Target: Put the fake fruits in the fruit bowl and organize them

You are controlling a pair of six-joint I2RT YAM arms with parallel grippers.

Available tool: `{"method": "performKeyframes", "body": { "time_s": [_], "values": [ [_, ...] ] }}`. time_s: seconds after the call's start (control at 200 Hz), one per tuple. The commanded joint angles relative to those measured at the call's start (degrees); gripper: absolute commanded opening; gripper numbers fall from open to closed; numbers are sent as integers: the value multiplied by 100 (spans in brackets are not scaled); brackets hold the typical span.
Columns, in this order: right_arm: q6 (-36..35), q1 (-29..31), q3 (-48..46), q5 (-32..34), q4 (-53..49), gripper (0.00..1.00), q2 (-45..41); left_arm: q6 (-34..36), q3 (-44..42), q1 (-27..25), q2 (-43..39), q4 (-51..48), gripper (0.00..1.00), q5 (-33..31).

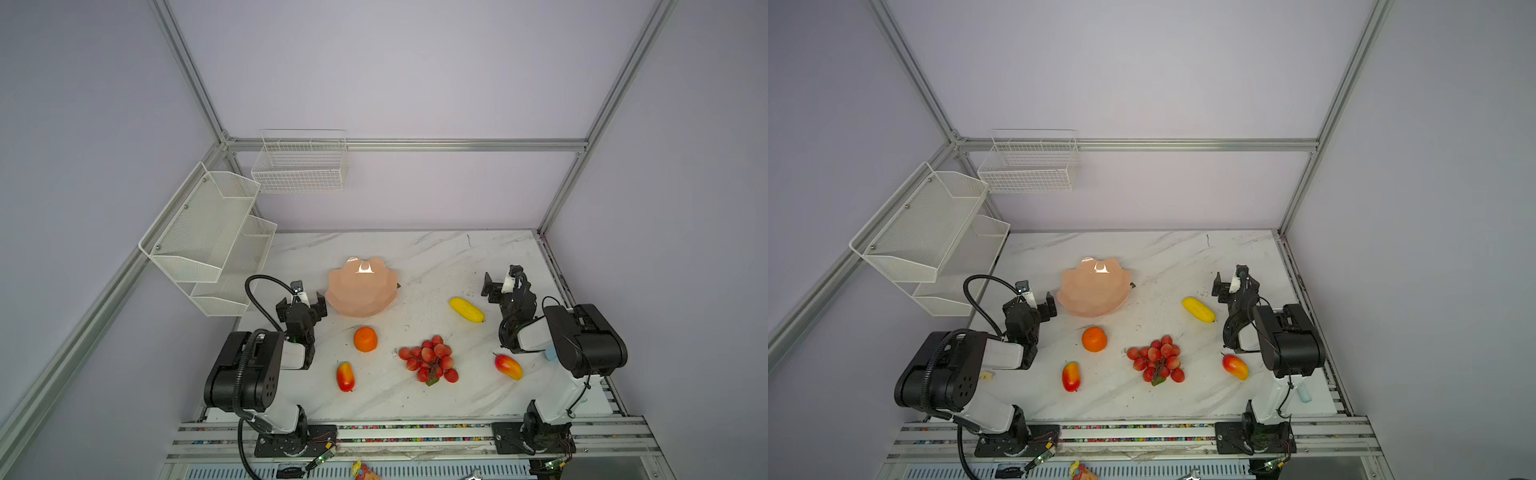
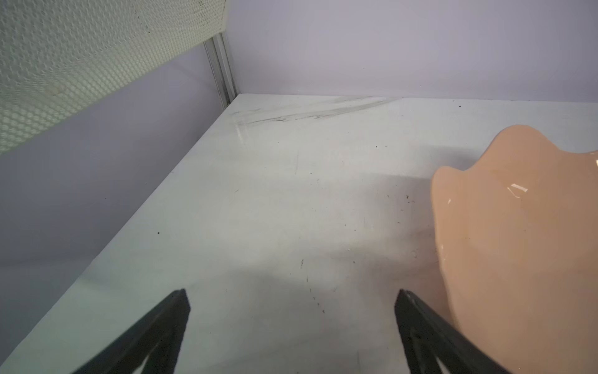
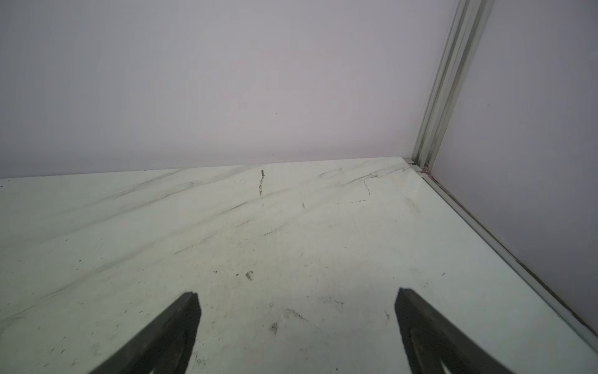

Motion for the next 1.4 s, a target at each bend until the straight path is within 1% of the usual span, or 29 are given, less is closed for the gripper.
{"method": "performKeyframes", "body": {
  "time_s": [0.0, 0.795, 0.83, 0.86, 0.89, 0.935, 0.965, 0.995, 1.065, 1.125, 1.205, 1.28, 1.36, 1.395],
  "values": [
    [25, 10, -4, -3, 136, 97, -17, 73, 95, -19, -10, 327, 100, 14],
    [23, 9, -25, 28, 155, 97, -38, 44, 107, -10, 3, 333, 100, -47],
    [42, 9, -67, 131, 212, 97, -50, -21, 87, -11, -25, 371, 100, -278],
    [134, 10, -163, 358, 411, 97, -96, -179, 49, -10, -106, 357, 100, -536],
    [196, 10, -317, 559, 612, 97, -235, -289, -11, -3, -204, 313, 100, -568],
    [268, 18, -536, 830, 688, 97, -678, -257, -72, -17, -275, 325, 100, -533],
    [336, 19, -605, 1015, 433, 97, -1086, -214, -118, -23, -307, 378, 100, -488],
    [457, 19, -575, 1097, -68, 97, -1566, -183, -168, -48, -316, 452, 100, -462],
    [734, 60, -307, 914, -1554, 97, -2643, -131, -197, -46, -246, 608, 100, -455],
    [803, 280, -92, 823, -2480, 97, -3328, -106, -237, -46, -196, 781, 100, -447],
    [703, 759, 89, 877, -3438, 97, -3981, -103, -264, -48, -179, 861, 100, -456],
    [788, 1040, 235, 808, -4443, 97, -4498, -106, -263, -46, -181, 862, 100, -455],
    [1107, 1107, 390, 378, -5430, 97, -4986, -122, -244, -46, -162, 861, 100, -448],
    [1308, 1110, 450, 230, -5812, 97, -5152, -128, -138, 2, -149, 677, 100, -395]
  ]
}}
